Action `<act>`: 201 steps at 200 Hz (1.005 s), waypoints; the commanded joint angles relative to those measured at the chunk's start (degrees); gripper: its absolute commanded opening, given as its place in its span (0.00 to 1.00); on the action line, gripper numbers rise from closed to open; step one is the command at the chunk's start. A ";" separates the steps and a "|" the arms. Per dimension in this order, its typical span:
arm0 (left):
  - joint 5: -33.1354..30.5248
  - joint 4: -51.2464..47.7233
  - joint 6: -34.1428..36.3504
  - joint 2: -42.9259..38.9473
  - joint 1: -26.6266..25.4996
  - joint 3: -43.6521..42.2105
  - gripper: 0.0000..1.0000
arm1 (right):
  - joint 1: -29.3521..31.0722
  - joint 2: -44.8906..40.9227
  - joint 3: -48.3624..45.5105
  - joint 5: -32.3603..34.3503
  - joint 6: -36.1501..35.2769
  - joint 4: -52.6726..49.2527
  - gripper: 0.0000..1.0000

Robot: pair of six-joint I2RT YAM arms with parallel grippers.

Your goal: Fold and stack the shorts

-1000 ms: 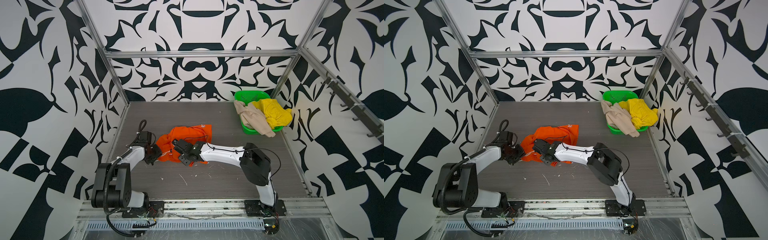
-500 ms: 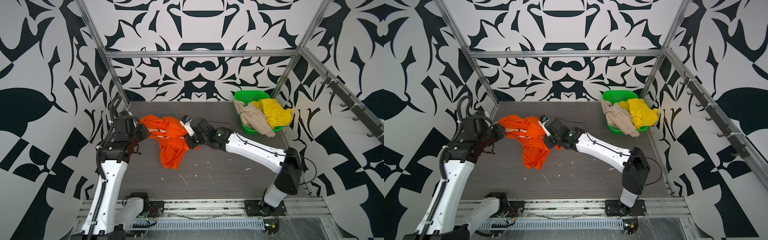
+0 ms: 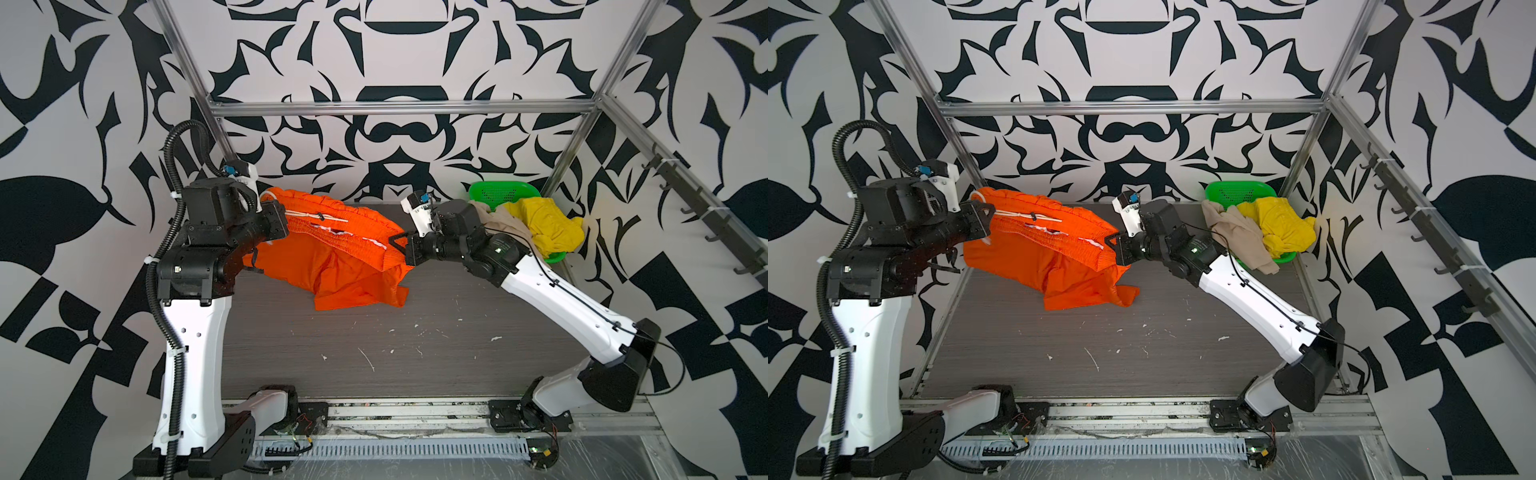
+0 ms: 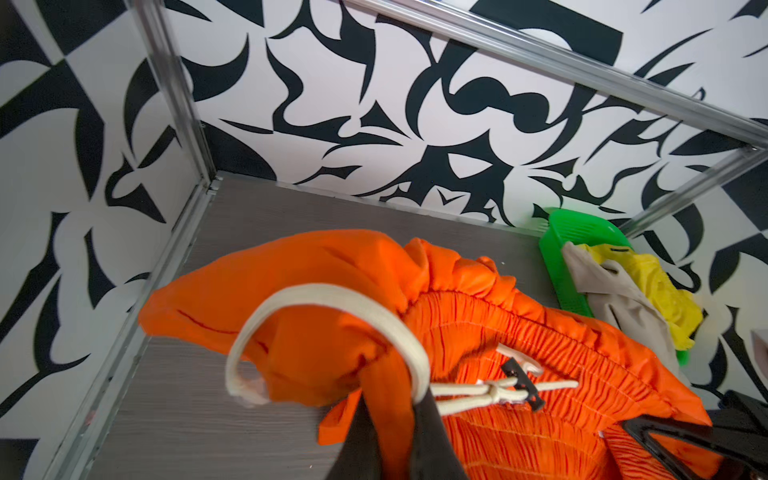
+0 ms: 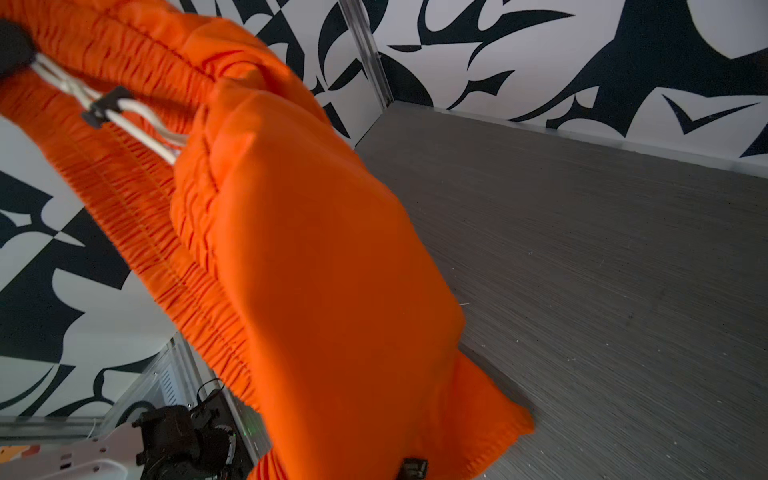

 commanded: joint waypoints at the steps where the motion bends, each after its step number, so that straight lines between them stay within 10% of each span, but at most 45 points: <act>1: 3.16 1.94 1.51 -2.59 0.47 0.54 0.09 | 0.15 -3.98 3.47 1.60 -3.54 -4.38 0.00; 107: 0.92 15.27 1.23 -0.78 0.43 -6.17 0.10 | -9.05 8.86 27.11 -1.68 -12.32 -12.99 0.00; 170: 1.50 25.62 2.89 2.50 0.43 -3.83 0.12 | -13.97 35.51 76.64 -4.78 -20.06 -29.65 0.00; 201: 1.33 32.15 0.52 -6.77 0.43 -18.39 0.12 | -14.23 29.21 60.33 -7.96 -20.15 -26.47 0.00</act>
